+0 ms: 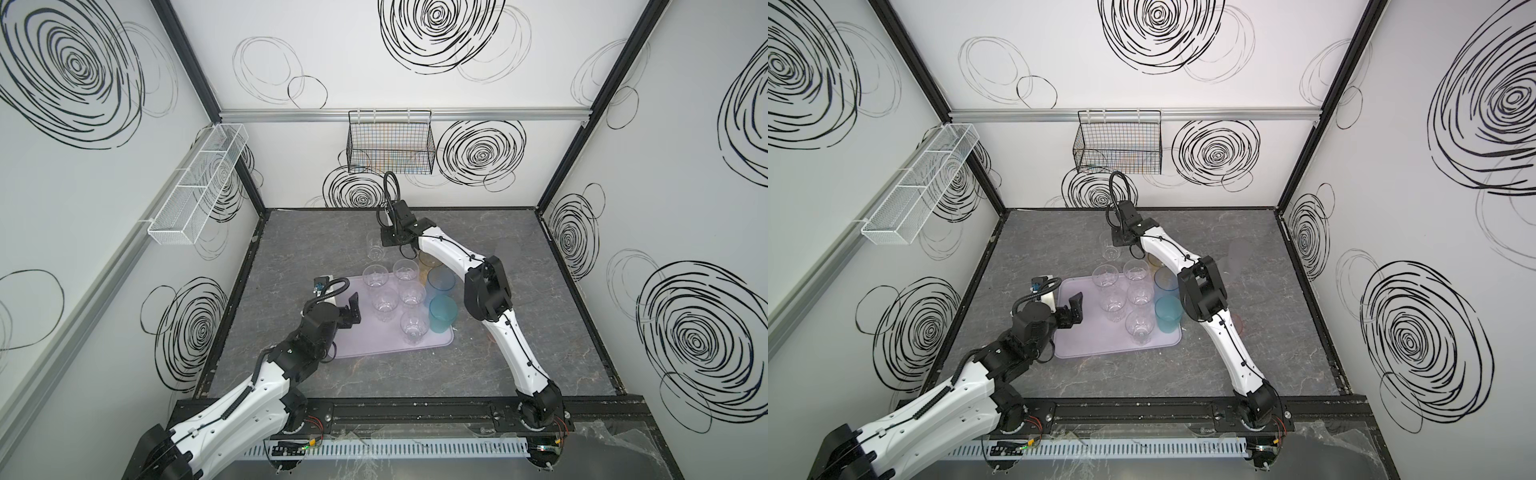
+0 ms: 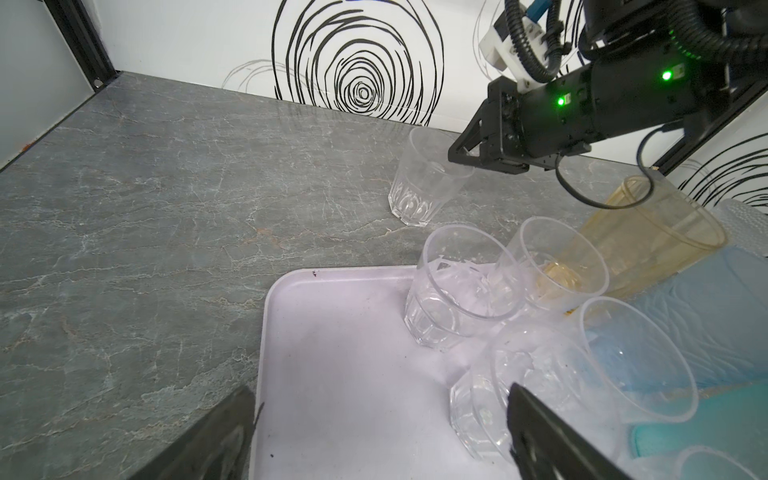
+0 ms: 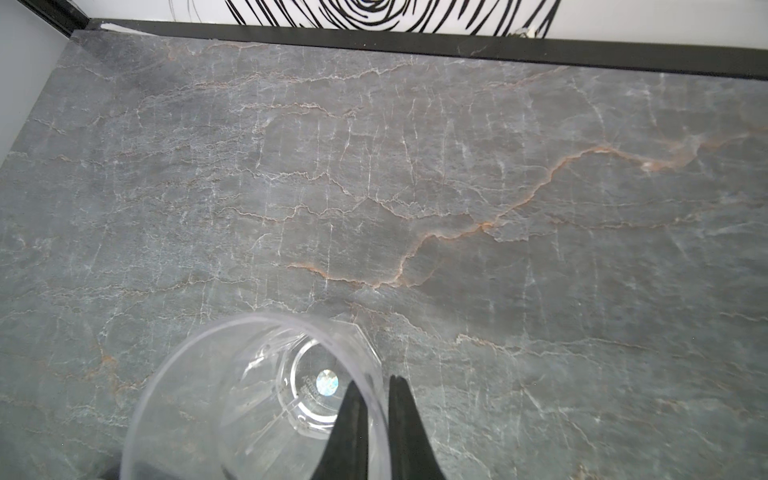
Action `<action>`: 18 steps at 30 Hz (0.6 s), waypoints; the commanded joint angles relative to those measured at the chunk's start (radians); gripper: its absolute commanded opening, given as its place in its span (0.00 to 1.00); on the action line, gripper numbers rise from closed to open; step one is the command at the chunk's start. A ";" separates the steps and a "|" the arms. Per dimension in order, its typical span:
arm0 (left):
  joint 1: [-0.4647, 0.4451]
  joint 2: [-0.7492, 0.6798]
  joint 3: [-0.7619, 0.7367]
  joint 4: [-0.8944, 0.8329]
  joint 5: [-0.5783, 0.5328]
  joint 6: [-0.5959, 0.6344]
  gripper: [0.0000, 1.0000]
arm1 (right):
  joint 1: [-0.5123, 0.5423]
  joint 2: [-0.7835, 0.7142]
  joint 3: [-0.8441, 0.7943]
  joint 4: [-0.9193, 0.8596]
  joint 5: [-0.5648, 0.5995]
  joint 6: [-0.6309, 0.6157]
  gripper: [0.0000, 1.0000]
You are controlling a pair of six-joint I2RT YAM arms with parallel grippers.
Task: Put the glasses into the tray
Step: 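Lower the right gripper around the far clear glass and close it, then lift the clear glass with the right gripper and carry it over the tray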
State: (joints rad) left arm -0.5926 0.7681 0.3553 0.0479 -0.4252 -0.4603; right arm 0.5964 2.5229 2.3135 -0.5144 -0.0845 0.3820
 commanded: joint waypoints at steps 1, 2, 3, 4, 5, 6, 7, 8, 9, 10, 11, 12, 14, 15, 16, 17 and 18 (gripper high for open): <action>0.003 -0.009 -0.007 0.031 -0.020 -0.009 0.96 | 0.000 -0.075 0.021 0.018 -0.002 -0.002 0.04; 0.002 -0.010 -0.006 0.028 -0.021 -0.008 0.97 | 0.000 -0.089 0.019 0.014 -0.003 0.000 0.04; 0.002 -0.015 -0.005 0.025 -0.021 -0.008 0.97 | 0.003 -0.105 0.013 0.013 -0.005 0.000 0.03; 0.002 -0.019 -0.002 0.024 -0.025 -0.007 0.97 | 0.007 -0.124 0.003 0.013 -0.005 0.000 0.02; 0.001 -0.023 -0.001 0.020 -0.027 -0.005 0.96 | 0.011 -0.142 -0.010 0.016 -0.004 0.000 0.02; 0.002 -0.029 0.002 0.017 -0.030 -0.006 0.96 | 0.016 -0.166 -0.031 0.023 -0.003 0.000 0.02; 0.002 -0.036 0.006 0.011 -0.033 -0.004 0.96 | 0.022 -0.193 -0.055 0.031 -0.002 0.001 0.02; 0.001 -0.042 0.010 0.003 -0.034 -0.004 0.96 | 0.027 -0.215 -0.077 0.038 -0.001 0.003 0.02; 0.003 -0.049 0.017 -0.006 -0.036 -0.005 0.96 | 0.034 -0.245 -0.101 0.048 0.000 0.003 0.02; 0.004 -0.057 0.024 -0.017 -0.035 -0.004 0.96 | 0.043 -0.276 -0.129 0.059 0.002 0.004 0.02; 0.006 -0.063 0.031 -0.028 -0.036 -0.004 0.96 | 0.052 -0.301 -0.153 0.069 0.003 0.006 0.01; 0.009 -0.071 0.039 -0.040 -0.036 -0.003 0.96 | 0.064 -0.333 -0.179 0.078 0.006 0.006 0.01; 0.016 -0.086 0.056 -0.062 -0.036 0.000 0.96 | 0.089 -0.390 -0.238 0.097 0.018 0.006 0.02; 0.022 -0.092 0.065 -0.075 -0.036 0.002 0.96 | 0.104 -0.420 -0.272 0.108 0.023 0.007 0.02; 0.030 -0.097 0.075 -0.087 -0.033 0.005 0.96 | 0.119 -0.455 -0.307 0.117 0.026 0.011 0.01; 0.040 -0.100 0.083 -0.097 -0.029 0.009 0.96 | 0.132 -0.486 -0.339 0.123 0.030 0.014 0.01; 0.056 -0.101 0.099 -0.117 -0.020 0.014 0.96 | 0.152 -0.521 -0.384 0.134 0.041 0.014 0.01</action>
State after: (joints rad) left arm -0.5629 0.6804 0.3992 -0.0422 -0.4389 -0.4576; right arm 0.7067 2.0804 1.9919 -0.4400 -0.0685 0.3859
